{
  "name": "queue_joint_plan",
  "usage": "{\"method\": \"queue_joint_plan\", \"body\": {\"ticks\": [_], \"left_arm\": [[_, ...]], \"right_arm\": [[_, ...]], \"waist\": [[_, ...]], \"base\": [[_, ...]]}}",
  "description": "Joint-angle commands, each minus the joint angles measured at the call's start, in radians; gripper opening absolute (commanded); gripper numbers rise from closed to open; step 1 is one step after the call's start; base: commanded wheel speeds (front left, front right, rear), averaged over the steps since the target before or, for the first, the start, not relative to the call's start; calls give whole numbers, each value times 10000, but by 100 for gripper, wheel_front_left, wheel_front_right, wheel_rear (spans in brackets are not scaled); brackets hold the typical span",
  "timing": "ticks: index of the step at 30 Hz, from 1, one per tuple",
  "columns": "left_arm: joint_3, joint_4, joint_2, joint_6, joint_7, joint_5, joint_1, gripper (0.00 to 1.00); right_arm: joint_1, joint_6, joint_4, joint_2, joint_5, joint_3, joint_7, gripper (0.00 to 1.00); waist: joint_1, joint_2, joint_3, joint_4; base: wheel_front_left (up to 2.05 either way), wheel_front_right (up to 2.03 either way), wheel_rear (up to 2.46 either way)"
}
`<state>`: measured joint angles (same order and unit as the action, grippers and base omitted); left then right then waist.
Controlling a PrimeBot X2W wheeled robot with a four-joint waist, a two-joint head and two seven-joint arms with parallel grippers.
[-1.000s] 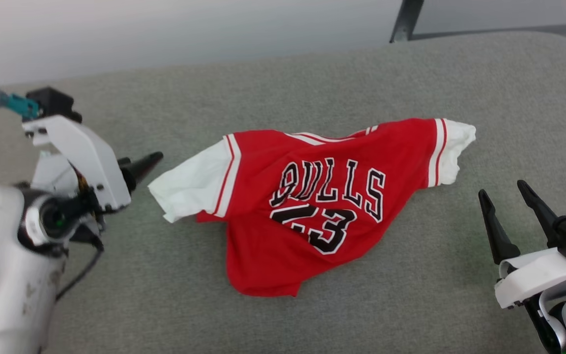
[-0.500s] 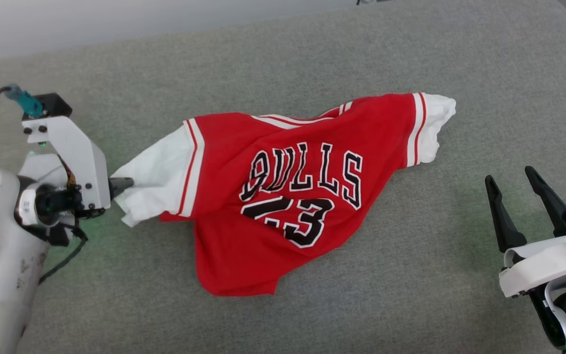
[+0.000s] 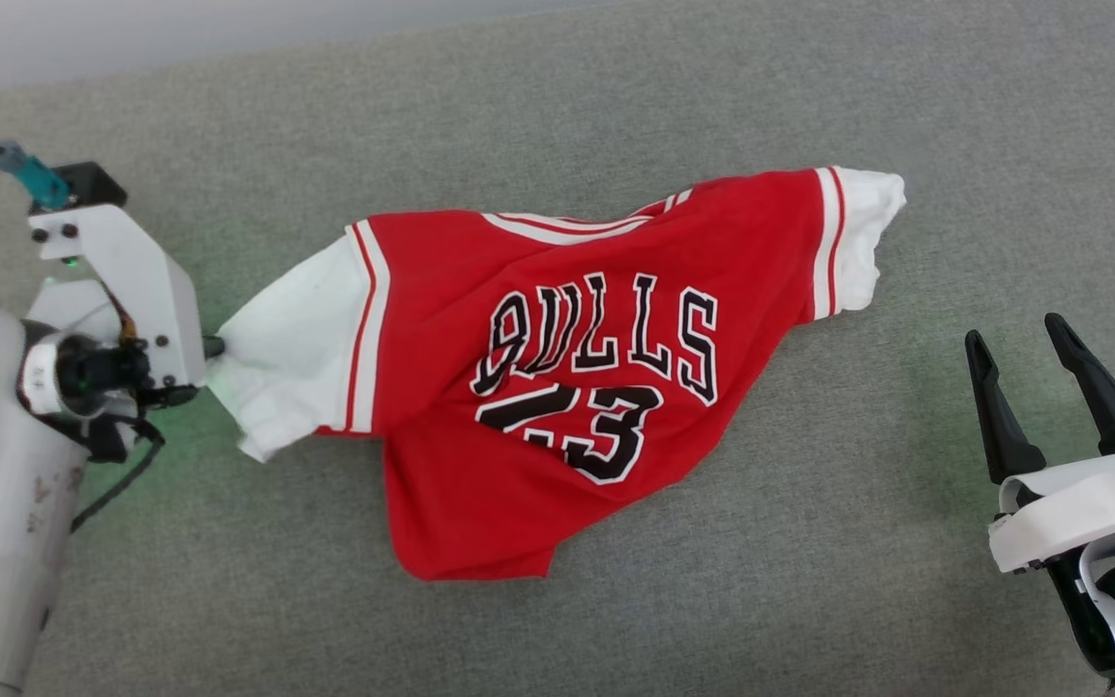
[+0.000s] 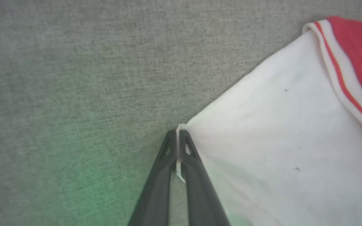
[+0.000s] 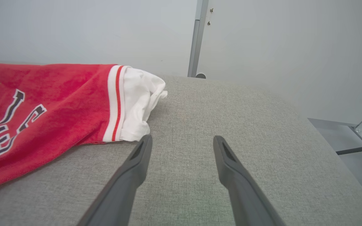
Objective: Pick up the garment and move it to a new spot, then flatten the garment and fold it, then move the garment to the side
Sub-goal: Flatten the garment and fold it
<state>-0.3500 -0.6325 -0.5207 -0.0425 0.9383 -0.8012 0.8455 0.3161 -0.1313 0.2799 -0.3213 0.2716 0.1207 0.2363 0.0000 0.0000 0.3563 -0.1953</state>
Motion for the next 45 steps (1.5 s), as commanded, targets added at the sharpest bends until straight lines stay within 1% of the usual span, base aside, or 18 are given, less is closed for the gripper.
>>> {"method": "queue_joint_plan", "body": {"ticks": [1,5,8,10,12,17,23,24,27,33,40,42,45], "left_arm": [[-298,-318,314,72,253,-67,-608,0],[-333,-42,97,197,40,82,-550,0],[-276,196,-230,198,-132,228,-488,0],[-320,473,-550,230,-276,463,-443,0],[-274,745,-728,170,-358,517,-456,0],[-197,1439,-1393,49,-468,765,-711,0],[-39,1950,-1911,-244,-639,899,-1116,0],[15,1972,-1915,-320,-660,847,-1172,0],[105,2027,-1965,-367,-741,724,-1361,0],[254,1914,-1675,-446,-947,415,-1556,0],[154,1786,-1512,-360,-1067,343,-1722,0],[116,1767,-1441,-321,-1094,312,-1748,0],[39,1755,-1292,-301,-1120,293,-1703,0]], "right_arm": [[61,10,7,-2,-65,-16,-12,100],[48,10,23,-16,-60,15,-28,100],[35,10,28,-31,-59,-8,-51,100],[8,10,18,-32,-59,-18,-57,100],[-32,10,12,-37,-57,-27,-87,100],[-116,10,15,-56,2,-42,-159,100],[-139,10,20,-54,51,-9,-269,100],[-142,10,13,-62,64,-3,-291,100],[-130,10,6,-90,70,16,-339,100],[-110,10,29,-89,145,111,-416,100],[-42,10,-81,-140,188,296,-493,100],[148,10,-194,-221,260,468,-621,100],[615,10,-379,-512,471,877,-986,100]], "waist": [[0,0,-40,79],[0,0,-127,194],[0,0,-188,281],[0,0,-226,325],[0,0,-266,365],[0,0,-360,446],[0,0,-429,521],[0,0,-435,534],[0,0,-447,563],[0,0,-513,614],[0,0,-653,661],[0,0,-694,696],[0,0,-722,789]], "base": [[0,0,0],[0,0,0],[0,0,0],[0,0,0],[0,0,0],[0,0,0],[0,0,0],[0,0,0],[0,0,0],[0,0,0],[0,0,0],[0,0,0],[0,0,0]]}}
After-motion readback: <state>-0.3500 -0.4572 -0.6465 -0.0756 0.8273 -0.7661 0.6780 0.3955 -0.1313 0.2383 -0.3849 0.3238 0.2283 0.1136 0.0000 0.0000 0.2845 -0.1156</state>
